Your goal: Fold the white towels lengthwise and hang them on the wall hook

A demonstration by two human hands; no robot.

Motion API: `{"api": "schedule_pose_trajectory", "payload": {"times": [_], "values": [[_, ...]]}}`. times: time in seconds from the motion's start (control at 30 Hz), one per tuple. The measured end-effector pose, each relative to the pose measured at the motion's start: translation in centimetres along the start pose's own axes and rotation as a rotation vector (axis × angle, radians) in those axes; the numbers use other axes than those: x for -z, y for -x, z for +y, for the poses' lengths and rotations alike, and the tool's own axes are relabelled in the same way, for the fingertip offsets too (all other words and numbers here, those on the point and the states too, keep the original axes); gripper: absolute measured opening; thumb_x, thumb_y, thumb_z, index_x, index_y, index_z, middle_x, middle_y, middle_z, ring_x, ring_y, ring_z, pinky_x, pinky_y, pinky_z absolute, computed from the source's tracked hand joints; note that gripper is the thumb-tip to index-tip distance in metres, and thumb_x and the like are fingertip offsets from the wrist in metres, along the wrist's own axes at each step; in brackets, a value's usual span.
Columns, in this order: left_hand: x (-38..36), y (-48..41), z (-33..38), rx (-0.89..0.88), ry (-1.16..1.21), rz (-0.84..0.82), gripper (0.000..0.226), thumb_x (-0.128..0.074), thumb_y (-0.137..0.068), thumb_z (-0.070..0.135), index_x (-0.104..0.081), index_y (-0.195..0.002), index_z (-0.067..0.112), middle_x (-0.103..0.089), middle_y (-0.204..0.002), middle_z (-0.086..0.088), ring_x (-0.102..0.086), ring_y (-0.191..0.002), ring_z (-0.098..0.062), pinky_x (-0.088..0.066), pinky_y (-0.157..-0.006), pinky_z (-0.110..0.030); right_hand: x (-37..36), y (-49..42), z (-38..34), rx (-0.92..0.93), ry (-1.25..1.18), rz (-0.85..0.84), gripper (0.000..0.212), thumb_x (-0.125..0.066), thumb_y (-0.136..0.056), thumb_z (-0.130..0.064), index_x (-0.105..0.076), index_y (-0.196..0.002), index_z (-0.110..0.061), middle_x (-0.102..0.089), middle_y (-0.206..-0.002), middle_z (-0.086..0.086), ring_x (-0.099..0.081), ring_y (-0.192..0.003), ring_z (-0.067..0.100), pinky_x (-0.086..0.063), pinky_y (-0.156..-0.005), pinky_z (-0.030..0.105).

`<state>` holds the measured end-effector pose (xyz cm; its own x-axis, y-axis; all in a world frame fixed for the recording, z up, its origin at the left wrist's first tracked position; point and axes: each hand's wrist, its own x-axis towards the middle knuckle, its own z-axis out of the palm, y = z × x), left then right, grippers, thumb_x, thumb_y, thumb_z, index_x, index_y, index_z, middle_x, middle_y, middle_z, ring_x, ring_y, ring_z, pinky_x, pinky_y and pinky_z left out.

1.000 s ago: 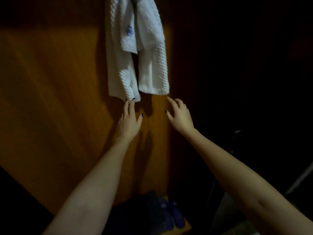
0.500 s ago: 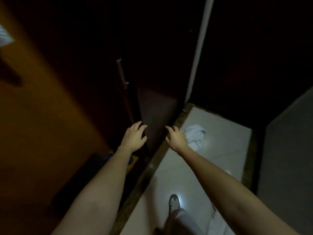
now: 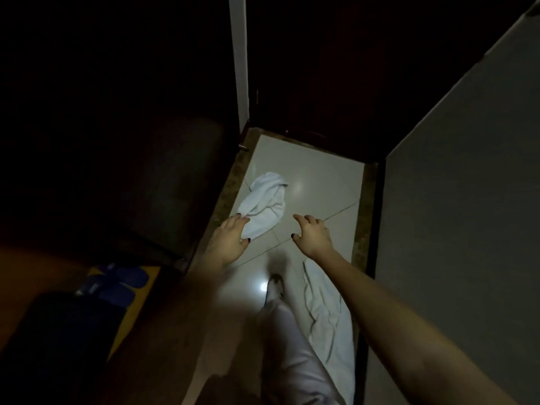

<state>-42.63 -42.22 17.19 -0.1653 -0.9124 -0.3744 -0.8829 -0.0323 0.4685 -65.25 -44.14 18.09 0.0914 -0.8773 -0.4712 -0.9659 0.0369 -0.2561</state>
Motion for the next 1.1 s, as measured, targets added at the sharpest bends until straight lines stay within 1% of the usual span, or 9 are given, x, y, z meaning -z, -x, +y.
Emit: {"api": "schedule_pose_trajectory", "payload": {"times": [0.13,0.23,0.43,0.6,0.8,0.87,0.93,1.03,1.1], "values": [[-3.5,-7.6,-1.9,0.043,0.068,0.07,0.054,-0.062,-0.09,0.02,-0.043,-0.14,0.007,-0.041,-0.146,-0.013,-0.038,-0.135,-0.028,-0.03,-0.107,-0.035,-1.5,-9.1,2.3,0.032,0.024,-0.077,0.057,-0.052,-0.096,-0.03,-0.034,-0.149,-0.019,-0.039,-0.149,0.012,-0.035,-0.134,0.034,-0.033,-0.106,0.045],[-7.6,-12.4,-5.3,0.134,0.113,0.022,0.055,-0.065,-0.09,0.022,-0.044,-0.139,0.009,-0.042,-0.146,-0.01,-0.037,-0.136,-0.027,-0.033,-0.109,-0.037,-5.3,-15.1,3.5,0.049,0.045,-0.152,0.056,-0.054,-0.096,-0.031,-0.035,-0.148,-0.02,-0.039,-0.148,0.011,-0.034,-0.135,0.034,-0.033,-0.107,0.045],[-19.8,-21.4,-15.4,0.187,0.079,-0.089,0.052,-0.058,-0.093,0.022,-0.042,-0.141,0.01,-0.039,-0.147,-0.009,-0.034,-0.136,-0.025,-0.032,-0.108,-0.036,-18.1,-26.7,6.1,0.09,0.078,-0.276,0.057,-0.053,-0.096,-0.031,-0.034,-0.149,-0.021,-0.04,-0.148,0.01,-0.036,-0.133,0.032,-0.035,-0.105,0.042],[-30.8,-29.5,-25.0,0.212,0.09,-0.116,0.049,-0.057,-0.094,0.026,-0.044,-0.139,0.01,-0.041,-0.145,-0.009,-0.037,-0.135,-0.025,-0.033,-0.107,-0.038,-31.6,-36.0,8.0,0.151,0.099,-0.302,0.06,-0.052,-0.096,-0.041,-0.032,-0.149,-0.024,-0.039,-0.15,0.009,-0.038,-0.133,0.03,-0.037,-0.104,0.04],[-40.8,-36.7,-35.2,0.319,0.231,-0.007,0.051,-0.063,-0.09,0.021,-0.049,-0.133,-0.001,-0.051,-0.132,-0.021,-0.046,-0.124,-0.036,-0.039,-0.102,-0.042,-45.9,-45.2,8.7,0.274,0.136,-0.255,0.066,-0.054,-0.092,-0.052,-0.031,-0.15,-0.029,-0.037,-0.151,0.007,-0.035,-0.137,0.028,-0.038,-0.104,0.041],[-43.1,-38.7,-37.5,0.309,0.282,-0.011,0.054,-0.062,-0.09,0.023,-0.047,-0.136,0.0,-0.05,-0.132,-0.021,-0.047,-0.123,-0.035,-0.042,-0.1,-0.042,-49.5,-47.3,8.1,0.242,0.13,-0.246,0.071,-0.057,-0.089,-0.055,-0.033,-0.149,-0.027,-0.037,-0.15,0.01,-0.034,-0.137,0.03,-0.042,-0.101,0.044],[-44.8,-40.5,-38.9,0.351,0.356,-0.008,0.055,-0.064,-0.09,0.023,-0.045,-0.138,0.004,-0.048,-0.133,-0.018,-0.048,-0.121,-0.032,-0.044,-0.098,-0.038,-52.5,-48.4,7.1,0.203,0.136,-0.224,0.074,-0.06,-0.085,-0.058,-0.037,-0.146,-0.023,-0.038,-0.146,0.015,-0.032,-0.134,0.033,-0.046,-0.096,0.046],[-46.5,-42.7,-39.5,0.486,0.494,0.053,0.054,-0.071,-0.085,0.025,-0.05,-0.131,0.005,-0.055,-0.122,-0.015,-0.054,-0.112,-0.029,-0.047,-0.09,-0.036,-55.0,-49.0,6.0,0.173,0.204,-0.12,0.066,-0.06,-0.084,-0.059,-0.047,-0.137,-0.021,-0.039,-0.137,0.018,-0.034,-0.126,0.037,-0.045,-0.089,0.047],[-46.9,-43.6,-39.2,0.554,0.589,0.024,0.049,-0.071,-0.085,0.025,-0.053,-0.125,0.003,-0.061,-0.115,-0.015,-0.058,-0.104,-0.028,-0.046,-0.08,-0.031,-55.3,-49.3,5.8,0.141,0.206,-0.071,0.056,-0.06,-0.087,-0.051,-0.05,-0.134,-0.021,-0.041,-0.133,0.017,-0.036,-0.124,0.037,-0.043,-0.089,0.045]]}}
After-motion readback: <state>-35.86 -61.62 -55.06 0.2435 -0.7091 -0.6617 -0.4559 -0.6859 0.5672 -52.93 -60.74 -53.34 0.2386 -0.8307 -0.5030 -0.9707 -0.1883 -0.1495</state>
